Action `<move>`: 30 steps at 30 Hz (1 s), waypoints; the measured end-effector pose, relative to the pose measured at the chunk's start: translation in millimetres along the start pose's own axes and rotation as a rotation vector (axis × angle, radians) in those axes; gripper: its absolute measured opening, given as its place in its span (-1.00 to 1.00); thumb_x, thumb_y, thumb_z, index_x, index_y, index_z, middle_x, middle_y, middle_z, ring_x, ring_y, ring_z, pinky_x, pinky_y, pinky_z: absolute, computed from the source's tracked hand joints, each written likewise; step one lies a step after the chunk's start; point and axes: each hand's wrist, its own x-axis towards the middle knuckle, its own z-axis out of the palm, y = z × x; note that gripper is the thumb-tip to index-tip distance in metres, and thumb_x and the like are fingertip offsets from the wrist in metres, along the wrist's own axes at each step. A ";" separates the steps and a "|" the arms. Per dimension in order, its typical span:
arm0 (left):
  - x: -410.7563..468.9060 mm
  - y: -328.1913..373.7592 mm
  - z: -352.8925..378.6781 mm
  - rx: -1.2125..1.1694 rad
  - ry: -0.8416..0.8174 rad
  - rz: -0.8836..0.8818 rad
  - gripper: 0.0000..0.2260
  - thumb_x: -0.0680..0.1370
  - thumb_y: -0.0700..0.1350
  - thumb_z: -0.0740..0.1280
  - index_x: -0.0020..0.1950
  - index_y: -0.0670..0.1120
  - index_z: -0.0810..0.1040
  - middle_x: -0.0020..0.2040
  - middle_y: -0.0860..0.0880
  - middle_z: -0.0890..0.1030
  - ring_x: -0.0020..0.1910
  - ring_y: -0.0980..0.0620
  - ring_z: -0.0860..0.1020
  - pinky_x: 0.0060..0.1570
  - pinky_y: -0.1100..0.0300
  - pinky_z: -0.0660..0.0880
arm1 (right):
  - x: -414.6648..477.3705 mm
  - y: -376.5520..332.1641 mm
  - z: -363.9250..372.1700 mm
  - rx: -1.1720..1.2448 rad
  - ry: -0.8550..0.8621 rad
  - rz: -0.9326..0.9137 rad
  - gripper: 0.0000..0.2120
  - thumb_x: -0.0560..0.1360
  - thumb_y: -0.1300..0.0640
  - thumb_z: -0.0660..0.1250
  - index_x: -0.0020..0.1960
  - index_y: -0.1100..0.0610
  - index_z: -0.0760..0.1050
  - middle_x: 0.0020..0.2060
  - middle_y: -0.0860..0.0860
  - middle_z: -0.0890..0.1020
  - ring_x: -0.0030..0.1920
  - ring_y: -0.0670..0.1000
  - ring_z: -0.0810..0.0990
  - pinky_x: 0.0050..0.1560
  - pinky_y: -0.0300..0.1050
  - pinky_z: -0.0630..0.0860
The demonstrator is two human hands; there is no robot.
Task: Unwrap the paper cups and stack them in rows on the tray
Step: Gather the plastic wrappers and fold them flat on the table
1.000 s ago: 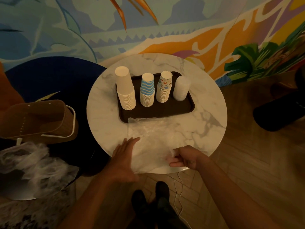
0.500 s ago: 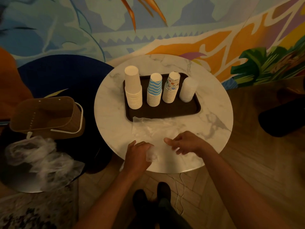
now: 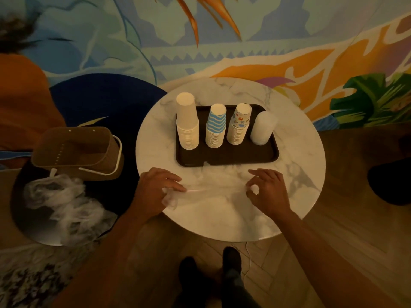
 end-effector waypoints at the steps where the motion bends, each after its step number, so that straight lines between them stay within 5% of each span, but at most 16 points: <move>1: 1.0 3.9 0.1 0.040 0.070 -0.023 -0.78 0.53 0.24 0.36 -0.03 0.18 0.73 0.09 0.17 0.67 0.21 0.27 0.49 0.29 0.21 0.40 | -0.5 12.0 -8.9 0.018 0.066 0.007 -0.87 0.38 0.02 0.55 -0.08 -0.05 0.67 0.27 -0.05 0.64 0.30 0.06 0.55 0.33 0.03 0.33; 4: -3.0 14.1 3.8 0.120 0.218 -0.114 -0.86 0.46 0.05 0.41 -0.04 0.18 0.74 0.10 0.18 0.66 0.09 0.01 0.57 0.06 -0.12 0.49 | -3.5 30.6 -28.1 0.049 0.213 -0.051 -0.85 0.37 -0.01 0.55 -0.11 0.00 0.66 0.27 -0.03 0.64 0.28 0.06 0.55 0.29 -0.02 0.32; 9: -9.7 38.0 44.0 0.123 0.359 -0.118 -0.90 0.46 -0.01 0.51 -0.05 0.05 0.76 0.11 0.03 0.66 -0.02 -0.10 0.56 -0.08 0.00 0.53 | -29.1 49.6 -27.5 0.019 0.063 -0.440 -0.83 0.36 -0.01 0.50 -0.15 0.05 0.59 0.40 0.02 0.55 0.39 0.11 0.50 0.32 0.14 0.43; 13: -29.7 32.6 89.8 0.121 0.235 -0.165 -0.85 0.46 0.01 0.49 0.01 0.12 0.73 0.21 0.10 0.62 -0.05 0.04 0.52 -0.16 0.16 0.53 | -51.4 69.2 -3.8 -0.002 -0.244 -0.613 -0.76 0.38 -0.05 0.41 -0.04 0.07 0.57 0.50 0.07 0.44 0.53 0.10 0.35 0.51 0.12 0.28; 16: -41.6 25.9 117.3 0.106 0.073 -0.345 -0.66 0.37 -0.17 0.55 0.05 0.20 0.72 0.30 0.20 0.58 0.00 0.10 0.49 -0.15 0.20 0.58 | -55.8 76.9 10.5 -0.036 -0.374 -0.672 -0.66 0.43 -0.04 0.36 0.14 0.11 0.55 0.53 0.11 0.39 0.56 0.10 0.29 0.53 0.14 0.29; 18: -45.4 28.3 126.9 0.098 -0.017 -0.467 -0.55 0.33 -0.29 0.53 0.06 0.20 0.73 0.33 0.22 0.56 0.07 0.10 0.49 -0.09 0.13 0.63 | -53.9 79.5 17.6 -0.102 -0.484 -0.675 -0.45 0.49 -0.12 0.30 0.40 0.12 0.45 0.56 0.14 0.33 0.58 0.11 0.24 0.58 0.17 0.19; 21: -52.7 24.4 128.6 0.082 -0.077 -0.477 -0.59 0.34 -0.19 0.37 0.08 0.20 0.72 0.34 0.26 0.54 0.13 0.09 0.49 -0.01 0.08 0.63 | -42.6 83.9 22.1 -0.104 -0.599 -0.590 -0.17 0.51 -0.34 0.22 0.64 0.06 0.12 0.61 0.10 0.21 0.59 0.09 0.20 0.61 0.07 -0.02; 24: -58.8 18.6 121.6 -0.020 -0.136 -0.561 -0.69 0.44 0.05 0.30 0.12 0.27 0.66 0.31 0.25 0.57 0.18 0.18 0.49 0.17 0.08 0.56 | -29.7 88.7 23.6 0.000 -0.648 -0.458 0.05 0.35 -0.59 0.24 0.65 -0.06 0.07 0.63 -0.05 0.14 0.56 -0.01 0.20 0.57 0.01 0.07; 27: -47.5 27.2 105.1 -0.172 -0.106 -0.774 -0.64 0.45 0.30 0.21 0.12 0.25 0.65 0.17 0.12 0.62 0.15 0.11 0.55 0.22 0.12 0.47 | -20.8 91.6 27.4 0.080 -0.665 -0.389 0.16 0.15 -0.61 0.37 0.61 -0.15 0.13 0.61 -0.14 0.15 0.54 -0.08 0.18 0.53 -0.03 0.13; 30: -28.8 29.3 99.0 -0.282 -0.050 -0.936 -0.83 0.56 0.14 0.29 0.07 0.14 0.59 0.09 0.02 0.62 0.12 -0.03 0.56 0.18 0.10 0.44 | -16.3 96.3 28.5 0.187 -0.669 -0.298 0.21 0.03 -0.52 0.50 0.58 -0.18 0.18 0.56 -0.22 0.21 0.48 -0.16 0.22 0.48 -0.12 0.18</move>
